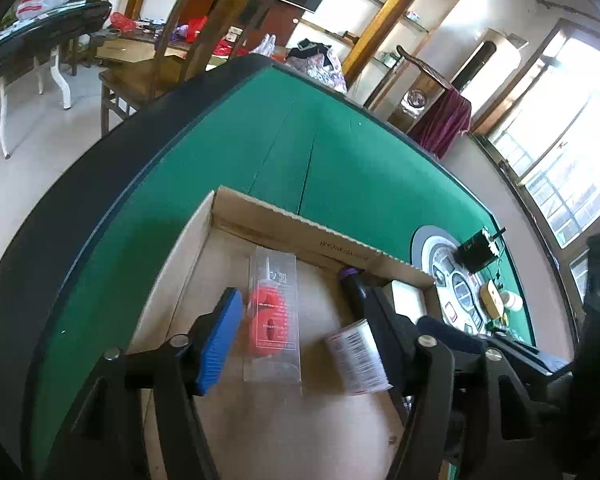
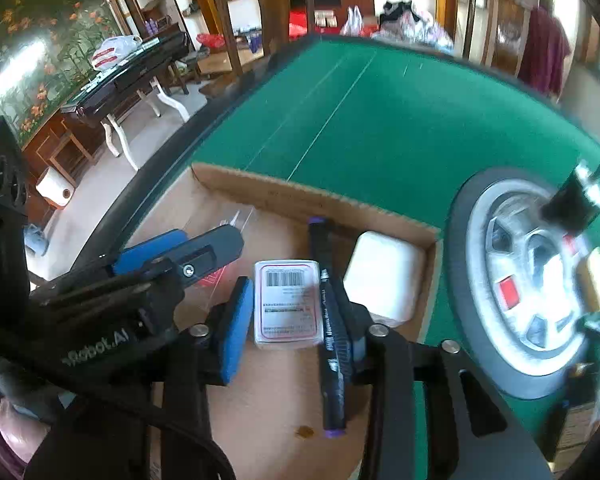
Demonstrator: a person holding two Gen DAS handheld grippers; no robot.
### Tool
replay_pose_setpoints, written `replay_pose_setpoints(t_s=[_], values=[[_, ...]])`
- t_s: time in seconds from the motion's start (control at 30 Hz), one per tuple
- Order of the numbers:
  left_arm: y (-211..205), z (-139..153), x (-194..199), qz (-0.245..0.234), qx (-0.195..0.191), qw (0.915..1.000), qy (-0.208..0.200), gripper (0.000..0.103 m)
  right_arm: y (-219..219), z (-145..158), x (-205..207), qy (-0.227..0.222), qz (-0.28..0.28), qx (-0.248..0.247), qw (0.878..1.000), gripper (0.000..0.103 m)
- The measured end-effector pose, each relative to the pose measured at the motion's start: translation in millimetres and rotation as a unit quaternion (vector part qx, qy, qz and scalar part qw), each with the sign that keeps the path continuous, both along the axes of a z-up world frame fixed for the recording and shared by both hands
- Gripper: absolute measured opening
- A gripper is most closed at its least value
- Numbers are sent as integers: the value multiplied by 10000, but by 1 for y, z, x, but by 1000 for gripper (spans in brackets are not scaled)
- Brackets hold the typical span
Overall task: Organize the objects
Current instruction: 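Lower the barcode card into the tray with the right gripper while the left releases the package there, then grasp the yellow round sponge with the left gripper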
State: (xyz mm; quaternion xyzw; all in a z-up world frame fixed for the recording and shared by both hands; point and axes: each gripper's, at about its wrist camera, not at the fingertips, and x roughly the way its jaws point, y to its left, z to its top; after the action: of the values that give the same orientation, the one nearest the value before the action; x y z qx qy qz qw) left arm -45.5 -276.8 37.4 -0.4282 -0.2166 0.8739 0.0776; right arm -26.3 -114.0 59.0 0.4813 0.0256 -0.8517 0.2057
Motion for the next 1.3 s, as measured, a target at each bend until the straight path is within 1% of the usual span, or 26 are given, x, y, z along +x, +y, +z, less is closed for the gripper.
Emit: replay_pose_setpoints(t_s=[0.07,0.27,0.33,0.4,0.47,0.5,0.63,0.77,0.87,0.97,1.07,1.13,1.2,1.23,1.3], values=[[-3,5,3,116,19,9999,9,61,4,8,4,99,30,-26,9999,53],[-6,24,28,329,166,9993,115,62,20,25,13,180,-153,-437,9988,53],[-1,32,41,285,219,9992,165,67,32,35,23,305,-186,-601,9976,53],[8,38,52,227,233,9993,174,68,52,46,38,549,-278,-612,9962,53],[23,43,59,71,262,9995,131,68,72,53,51,739,-425,-612,9945,60],[30,46,62,-36,293,9995,125,68,83,55,56,809,-516,-629,9934,61],[73,58,75,-469,335,9982,143,68,136,57,79,971,-968,-708,9880,61],[121,60,85,-928,284,9953,68,69,189,53,93,1127,-1460,-601,9810,62],[160,52,92,-1216,127,9925,-17,69,227,47,100,1217,-1805,-608,9741,62],[199,37,99,-1554,-177,9877,-77,69,268,39,109,1301,-2242,-840,9622,62],[234,21,108,-1876,-453,9811,-127,69,301,31,114,1347,-2573,-1113,9504,62],[252,16,114,-2041,-623,9769,-67,69,316,26,115,1391,-2707,-1239,9445,62],[266,13,119,-2183,-876,9719,63,69,327,19,118,1454,-2824,-1238,9401,62],[272,11,120,-2257,-1034,9686,139,69,331,12,119,1432,-2909,-1164,9388,62],[283,7,121,-2405,-1264,9620,257,69,336,6,114,1192,-2995,-1164,9394,62]])
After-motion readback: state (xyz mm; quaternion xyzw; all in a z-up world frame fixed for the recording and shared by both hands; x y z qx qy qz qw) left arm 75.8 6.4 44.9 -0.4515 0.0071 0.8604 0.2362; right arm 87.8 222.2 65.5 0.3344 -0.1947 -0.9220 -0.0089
